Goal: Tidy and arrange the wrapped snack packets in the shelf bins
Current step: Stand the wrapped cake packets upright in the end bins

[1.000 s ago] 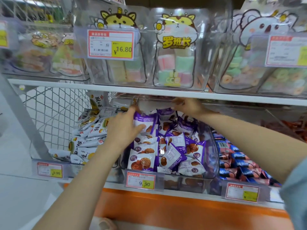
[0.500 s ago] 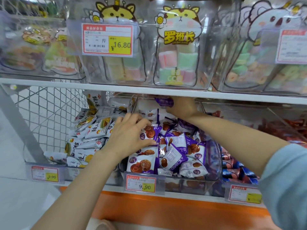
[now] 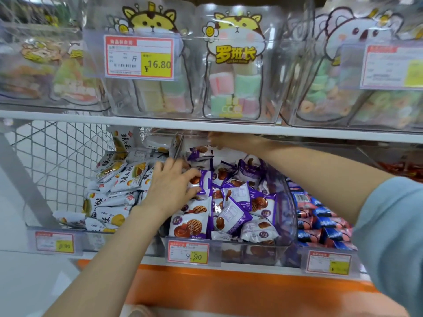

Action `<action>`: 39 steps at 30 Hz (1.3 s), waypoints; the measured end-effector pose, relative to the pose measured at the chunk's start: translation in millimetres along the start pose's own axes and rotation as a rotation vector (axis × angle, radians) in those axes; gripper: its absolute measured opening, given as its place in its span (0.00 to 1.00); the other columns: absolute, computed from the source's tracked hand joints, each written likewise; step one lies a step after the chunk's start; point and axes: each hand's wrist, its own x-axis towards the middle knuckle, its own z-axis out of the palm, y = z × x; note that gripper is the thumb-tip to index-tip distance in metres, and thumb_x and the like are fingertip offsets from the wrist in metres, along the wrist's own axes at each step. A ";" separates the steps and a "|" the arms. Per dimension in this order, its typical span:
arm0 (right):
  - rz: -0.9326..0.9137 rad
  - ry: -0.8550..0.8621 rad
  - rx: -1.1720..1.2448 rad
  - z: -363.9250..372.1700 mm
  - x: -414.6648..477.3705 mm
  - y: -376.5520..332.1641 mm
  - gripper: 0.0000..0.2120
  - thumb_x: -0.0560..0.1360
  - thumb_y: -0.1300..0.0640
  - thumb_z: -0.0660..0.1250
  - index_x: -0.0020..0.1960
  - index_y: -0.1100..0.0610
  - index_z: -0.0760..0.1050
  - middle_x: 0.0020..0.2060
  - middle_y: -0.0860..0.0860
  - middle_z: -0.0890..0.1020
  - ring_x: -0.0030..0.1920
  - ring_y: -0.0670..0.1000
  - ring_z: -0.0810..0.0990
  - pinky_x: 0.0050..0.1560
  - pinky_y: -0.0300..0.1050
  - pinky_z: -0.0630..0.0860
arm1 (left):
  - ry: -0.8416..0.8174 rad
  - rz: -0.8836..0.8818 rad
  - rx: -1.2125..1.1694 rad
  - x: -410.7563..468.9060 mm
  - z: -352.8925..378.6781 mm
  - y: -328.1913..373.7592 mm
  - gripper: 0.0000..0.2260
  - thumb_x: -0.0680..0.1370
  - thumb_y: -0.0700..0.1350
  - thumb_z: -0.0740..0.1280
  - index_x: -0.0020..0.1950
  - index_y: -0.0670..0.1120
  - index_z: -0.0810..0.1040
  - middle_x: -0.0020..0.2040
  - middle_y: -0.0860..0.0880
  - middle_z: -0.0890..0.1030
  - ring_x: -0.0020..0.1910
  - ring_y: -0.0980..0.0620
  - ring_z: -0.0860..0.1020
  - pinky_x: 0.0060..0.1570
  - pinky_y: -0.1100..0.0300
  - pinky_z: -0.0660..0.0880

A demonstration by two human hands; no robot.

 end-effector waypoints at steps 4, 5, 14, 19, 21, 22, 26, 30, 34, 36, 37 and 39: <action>0.152 0.041 -0.633 -14.5 -13.3 17.5 0.14 0.77 0.53 0.66 0.59 0.58 0.76 0.52 0.52 0.80 0.50 0.49 0.77 0.50 0.40 0.72 | 0.011 0.011 -0.032 1.8 -3.0 3.4 0.22 0.78 0.61 0.58 0.70 0.57 0.65 0.68 0.51 0.65 0.66 0.50 0.60 0.59 0.55 0.55; 0.173 0.021 -0.722 -11.0 -14.9 22.9 0.17 0.76 0.50 0.66 0.61 0.57 0.75 0.56 0.52 0.79 0.54 0.50 0.76 0.51 0.40 0.71 | 0.012 0.015 -0.033 2.1 -3.5 4.8 0.22 0.77 0.61 0.58 0.71 0.57 0.64 0.68 0.51 0.65 0.66 0.50 0.59 0.60 0.55 0.55; 0.323 -0.034 -0.732 16.3 7.7 42.0 0.36 0.68 0.48 0.75 0.70 0.59 0.65 0.65 0.56 0.73 0.61 0.56 0.73 0.57 0.46 0.71 | 0.041 0.109 -0.205 8.8 3.0 10.7 0.24 0.76 0.57 0.64 0.70 0.52 0.66 0.66 0.51 0.67 0.66 0.51 0.62 0.63 0.60 0.57; 0.314 -0.023 -0.603 2.2 5.8 30.4 0.23 0.68 0.54 0.75 0.58 0.61 0.74 0.50 0.52 0.77 0.48 0.51 0.73 0.40 0.41 0.67 | 0.074 0.028 -0.416 18.6 2.9 12.4 0.20 0.76 0.50 0.66 0.67 0.48 0.70 0.65 0.48 0.70 0.65 0.50 0.67 0.64 0.60 0.63; 0.287 0.039 -0.535 -10.2 0.0 26.9 0.17 0.68 0.57 0.75 0.53 0.56 0.72 0.47 0.51 0.75 0.47 0.51 0.73 0.35 0.40 0.68 | 0.097 -0.034 -0.532 23.5 1.2 13.6 0.19 0.76 0.48 0.67 0.66 0.47 0.71 0.64 0.47 0.71 0.64 0.49 0.69 0.62 0.59 0.65; 0.278 0.078 -0.472 -16.6 -4.1 24.7 0.14 0.69 0.58 0.74 0.50 0.56 0.71 0.46 0.52 0.75 0.46 0.52 0.74 0.34 0.40 0.70 | 0.114 -0.062 -0.568 26.3 1.1 14.1 0.18 0.76 0.47 0.67 0.65 0.46 0.71 0.63 0.47 0.72 0.63 0.49 0.70 0.61 0.59 0.66; 0.414 0.149 -0.415 -32.2 -6.8 23.4 0.17 0.77 0.59 0.65 0.63 0.65 0.71 0.59 0.59 0.75 0.61 0.59 0.73 0.61 0.50 0.70 | 0.176 -0.159 -0.592 37.4 7.1 14.1 0.17 0.76 0.45 0.68 0.63 0.45 0.72 0.61 0.45 0.74 0.60 0.47 0.73 0.55 0.60 0.68; 0.469 0.136 -0.350 -32.2 -4.0 27.2 0.20 0.79 0.58 0.63 0.67 0.66 0.69 0.65 0.61 0.73 0.63 0.60 0.73 0.64 0.51 0.69 | 0.178 -0.216 -0.547 41.2 11.9 15.5 0.16 0.76 0.45 0.67 0.63 0.45 0.72 0.62 0.45 0.73 0.60 0.46 0.73 0.54 0.59 0.69; 0.264 0.289 -0.309 -20.9 -4.2 38.7 0.13 0.74 0.62 0.69 0.58 0.60 0.76 0.59 0.55 0.76 0.57 0.54 0.75 0.44 0.40 0.71 | 0.173 -0.221 -0.515 45.2 13.4 12.3 0.16 0.77 0.43 0.66 0.63 0.44 0.71 0.63 0.44 0.71 0.59 0.45 0.73 0.53 0.56 0.71; 0.168 0.354 -0.466 -11.3 -2.7 45.9 0.08 0.72 0.59 0.72 0.51 0.56 0.77 0.54 0.53 0.79 0.50 0.50 0.76 0.38 0.40 0.69 | 0.180 -0.190 -0.497 48.8 14.4 7.5 0.15 0.76 0.40 0.66 0.62 0.43 0.72 0.62 0.43 0.71 0.59 0.44 0.72 0.52 0.57 0.70; 0.139 0.348 -0.587 -8.2 -1.5 48.9 0.07 0.73 0.59 0.71 0.50 0.56 0.78 0.52 0.53 0.80 0.47 0.50 0.75 0.35 0.40 0.66 | 0.194 -0.169 -0.483 52.3 14.9 4.5 0.14 0.76 0.39 0.66 0.62 0.42 0.73 0.62 0.43 0.71 0.60 0.44 0.71 0.53 0.57 0.69; 0.090 0.298 -0.838 -7.7 -0.1 52.2 0.08 0.74 0.59 0.67 0.53 0.57 0.77 0.52 0.55 0.80 0.49 0.53 0.76 0.36 0.42 0.63 | 0.192 -0.138 -0.403 64.1 16.2 -0.3 0.14 0.75 0.41 0.67 0.60 0.42 0.73 0.62 0.43 0.71 0.62 0.45 0.69 0.57 0.56 0.67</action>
